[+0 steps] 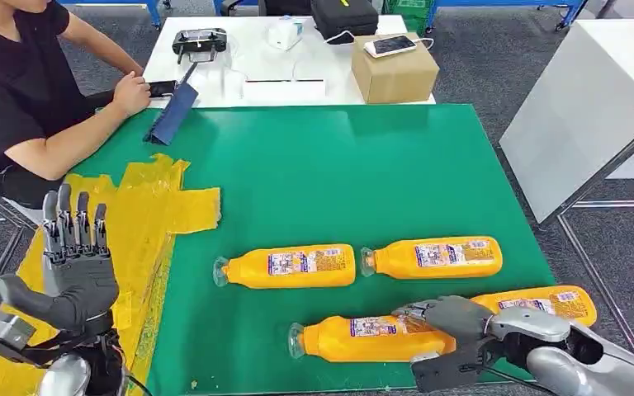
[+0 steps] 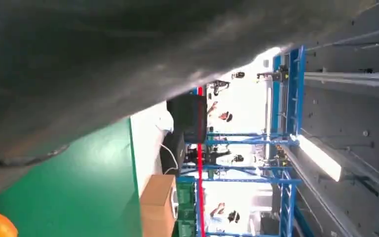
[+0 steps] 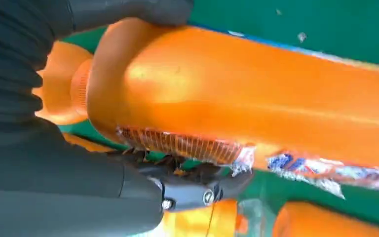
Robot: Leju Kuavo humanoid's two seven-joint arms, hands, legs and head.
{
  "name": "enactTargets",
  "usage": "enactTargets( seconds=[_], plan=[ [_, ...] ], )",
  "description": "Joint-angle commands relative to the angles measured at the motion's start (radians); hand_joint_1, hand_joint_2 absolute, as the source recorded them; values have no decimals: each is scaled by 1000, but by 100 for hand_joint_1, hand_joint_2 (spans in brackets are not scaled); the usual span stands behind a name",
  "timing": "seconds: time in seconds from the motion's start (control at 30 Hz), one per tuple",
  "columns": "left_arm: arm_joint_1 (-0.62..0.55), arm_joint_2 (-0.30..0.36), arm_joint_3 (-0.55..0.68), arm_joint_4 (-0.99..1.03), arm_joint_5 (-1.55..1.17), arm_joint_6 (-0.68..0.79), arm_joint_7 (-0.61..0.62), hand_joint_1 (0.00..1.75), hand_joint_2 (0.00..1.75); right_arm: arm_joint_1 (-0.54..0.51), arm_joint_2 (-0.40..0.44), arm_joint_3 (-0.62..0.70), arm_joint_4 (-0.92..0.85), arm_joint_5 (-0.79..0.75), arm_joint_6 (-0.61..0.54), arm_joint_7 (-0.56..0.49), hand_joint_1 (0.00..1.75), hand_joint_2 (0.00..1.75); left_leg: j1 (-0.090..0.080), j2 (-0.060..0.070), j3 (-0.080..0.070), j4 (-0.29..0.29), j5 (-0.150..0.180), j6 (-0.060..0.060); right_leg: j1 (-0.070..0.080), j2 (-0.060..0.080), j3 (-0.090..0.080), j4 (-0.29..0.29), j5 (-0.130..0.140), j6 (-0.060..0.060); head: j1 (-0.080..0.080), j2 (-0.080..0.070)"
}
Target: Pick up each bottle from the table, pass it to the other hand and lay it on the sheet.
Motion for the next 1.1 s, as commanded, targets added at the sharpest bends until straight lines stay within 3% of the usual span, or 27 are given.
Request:
enactTargets(
  seconds=[0.03, 0.17, 0.27, 0.33, 0.37, 0.57, 0.67, 0.87, 0.97, 1.03, 1.1],
  plan=[
    [-13, -32, 65, -10, 40, 209, 11, 0, 0, 250, 566, -154, 415, 213, -301, -124, 175, 175, 8, 3, 6, -3, -1, -4, 9, 5, 7, -8, 3, -4, 2, 0],
    [-14, -30, 59, -4, 38, 216, 11, 0, 0, 263, 547, -192, 368, 210, -287, -121, 175, 175, 7, 0, 2, -2, -1, -5, 7, 2, 2, -2, 0, -5, -1, 0],
    [0, -53, 114, -27, 65, 321, 35, 0, 0, 370, 764, -351, 355, 292, -405, -208, 175, 175, 8, -1, 1, -1, 0, -5, 7, 0, 1, -2, -1, -4, 0, 0],
    [6, -51, 134, -26, 68, 336, 46, 0, 0, 397, 828, -370, 313, 288, -447, -216, 175, 175, 10, 2, 1, -1, 0, -5, 9, 3, 1, -2, -1, -5, 1, 0],
    [7, -55, 149, -25, 70, 347, 50, 0, 175, 404, 847, -378, 289, 292, -459, -217, 175, 175, 10, 2, 2, -1, -1, -6, 10, 4, 2, -1, -2, -7, 2, 0],
    [6, -76, 201, -23, 96, 401, 60, 0, 175, 427, 921, -448, 248, 242, -470, -290, 175, 175, 9, -1, 0, 1, -1, -6, 9, 1, -1, 1, -3, -7, 0, 0],
    [4, -73, 209, -22, 97, 416, 58, 0, 175, 416, 923, -447, 272, 240, -451, -289, 175, 175, 9, 1, -2, 0, 0, -5, 7, 2, -12, 0, -3, -7, 1, 0],
    [19, -75, 194, -23, 123, 412, 80, 0, 175, 435, 953, -469, 256, 226, -484, -328, 175, 175, 9, -2, 0, 0, -1, -7, 8, 1, -10, 0, -4, -8, 1, 0],
    [34, -57, 163, -10, 214, 303, 151, 0, 175, 452, 958, -483, 218, 215, -509, -344, 175, 175, 8, -1, -1, 0, -2, -7, 7, 1, -7, 0, -4, -8, 1, 0],
    [58, -24, 115, 29, 359, 128, 282, 0, 175, 462, 959, -497, 195, 207, -525, -363, 175, 175, 8, -1, 0, 0, -2, -7, 7, 1, -4, 0, -4, -8, 0, 0],
    [77, -16, 96, 57, 400, 45, 301, 0, 175, 461, 960, -502, 194, 209, -528, -376, 175, 175, 8, -2, 1, -1, -2, -7, 7, 1, -1, 0, -4, -8, 0, 0]
  ],
)
